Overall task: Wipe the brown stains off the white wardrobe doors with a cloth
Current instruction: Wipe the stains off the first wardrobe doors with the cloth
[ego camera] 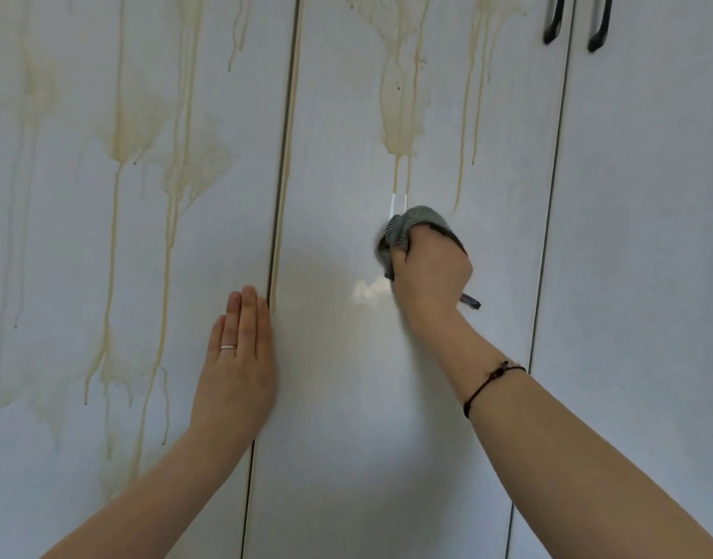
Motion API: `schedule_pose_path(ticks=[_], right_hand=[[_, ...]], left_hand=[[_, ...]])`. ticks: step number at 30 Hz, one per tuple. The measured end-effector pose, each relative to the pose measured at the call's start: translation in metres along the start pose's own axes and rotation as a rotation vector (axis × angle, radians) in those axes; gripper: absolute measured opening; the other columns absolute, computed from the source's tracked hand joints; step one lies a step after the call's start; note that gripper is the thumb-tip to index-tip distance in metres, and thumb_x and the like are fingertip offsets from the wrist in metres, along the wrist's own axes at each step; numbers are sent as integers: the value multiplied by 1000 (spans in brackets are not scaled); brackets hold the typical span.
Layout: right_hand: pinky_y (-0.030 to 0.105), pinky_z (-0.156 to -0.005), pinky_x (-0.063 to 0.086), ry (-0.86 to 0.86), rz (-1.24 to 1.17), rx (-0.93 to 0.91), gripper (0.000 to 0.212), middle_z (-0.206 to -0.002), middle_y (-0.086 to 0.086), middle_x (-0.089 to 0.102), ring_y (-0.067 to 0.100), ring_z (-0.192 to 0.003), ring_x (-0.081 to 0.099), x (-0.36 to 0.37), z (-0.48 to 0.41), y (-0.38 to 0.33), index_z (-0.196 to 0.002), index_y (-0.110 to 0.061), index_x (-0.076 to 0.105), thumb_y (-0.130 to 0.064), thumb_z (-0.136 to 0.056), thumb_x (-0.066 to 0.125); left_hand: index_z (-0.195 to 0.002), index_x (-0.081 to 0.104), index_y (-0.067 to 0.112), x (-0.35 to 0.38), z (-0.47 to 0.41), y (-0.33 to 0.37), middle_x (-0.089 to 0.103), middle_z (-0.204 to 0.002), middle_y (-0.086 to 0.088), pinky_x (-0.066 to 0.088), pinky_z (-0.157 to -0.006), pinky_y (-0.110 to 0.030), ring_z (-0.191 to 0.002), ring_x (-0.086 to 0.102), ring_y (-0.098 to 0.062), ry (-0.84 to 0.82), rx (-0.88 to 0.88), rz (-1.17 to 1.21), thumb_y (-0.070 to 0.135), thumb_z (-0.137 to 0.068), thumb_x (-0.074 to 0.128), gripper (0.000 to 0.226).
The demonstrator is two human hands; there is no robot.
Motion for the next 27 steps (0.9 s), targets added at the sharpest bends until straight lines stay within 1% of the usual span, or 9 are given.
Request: schedule_pose_path(ticks=[3, 6, 10, 13, 15, 18, 21, 24, 27], right_hand=[[21, -51, 16, -130, 22, -443, 12, -54, -2, 51, 22, -46, 46, 3, 47, -16, -61, -20, 56, -23, -65, 67], [20, -43, 26, -236, 32, -636, 15, -48, 0, 52, 24, -42, 49, -9, 67, 23, -51, -17, 57, -24, -62, 63], [15, -44, 21, -222, 150, -398, 20, -43, -2, 42, 25, -38, 46, -26, 33, 63, -45, -17, 47, -27, -59, 59], [20, -49, 10, -86, 112, -62, 29, -49, -10, 27, 24, -46, 39, -14, -3, 41, -55, -23, 26, -26, -71, 50], [22, -48, 9, -55, 87, 9, 26, -51, -11, 29, 20, -50, 37, -1, -13, 17, -61, -26, 28, -28, -77, 49], [18, -51, 3, -73, 85, -141, 21, -56, -10, 40, 18, -51, 34, 7, -3, -20, -65, -27, 42, -27, -73, 61], [18, -52, -1, -173, 83, -469, 19, -48, -3, 45, 20, -43, 32, 8, 39, -35, -53, -21, 50, -26, -55, 68], [18, -50, 13, -249, 76, -707, 21, -43, -4, 38, 18, -38, 30, -2, 70, -9, -46, -18, 45, -26, -63, 55], [17, -45, 22, -220, 102, -732, 30, -39, 0, 38, 20, -33, 38, -12, 65, 12, -41, -14, 46, -26, -69, 45]], left_hand=[[-152, 10, -14, -2, 1, -3, 3, -161, -33, 25, -119, -57, -150, 8, -47, -18, 16, 0, -1, -98, 18, 56], [-152, 13, -14, -2, 0, -4, 7, -161, -33, 27, -118, -57, -150, 10, -47, -11, 37, -3, -1, -98, 16, 56], [-152, 14, -13, 0, 0, -5, 8, -161, -32, 27, -119, -56, -150, 11, -46, 10, 24, 21, 1, -97, 13, 57], [-153, 12, -13, 5, 0, -5, 6, -162, -31, 25, -120, -56, -151, 11, -46, 41, 23, 20, 2, -97, 13, 58], [-153, 11, -12, 7, 1, -7, 5, -162, -30, 24, -120, -55, -151, 10, -45, 40, 23, 22, 2, -97, 12, 58], [-153, 11, -12, 6, 1, -7, 4, -163, -30, 24, -120, -55, -151, 9, -44, 37, 22, 20, 4, -98, 9, 57], [-154, 10, -11, 7, 2, -8, 5, -163, -29, 24, -120, -54, -152, 9, -43, 40, 23, 19, 4, -98, 8, 58], [-154, 12, -11, 7, 2, -8, 6, -163, -28, 24, -120, -54, -152, 9, -42, 53, 22, 22, 4, -98, 6, 58], [-154, 12, -10, 9, 3, -6, 6, -163, -27, 24, -121, -53, -152, 8, -41, 66, 6, 39, 5, -99, -1, 59]])
Point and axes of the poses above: each hand's wrist, its own z-axis away from the middle knuckle, its own x-axis out of the palm, y = z × x, the point moved 2 cm from there along -z, towards the middle knuckle
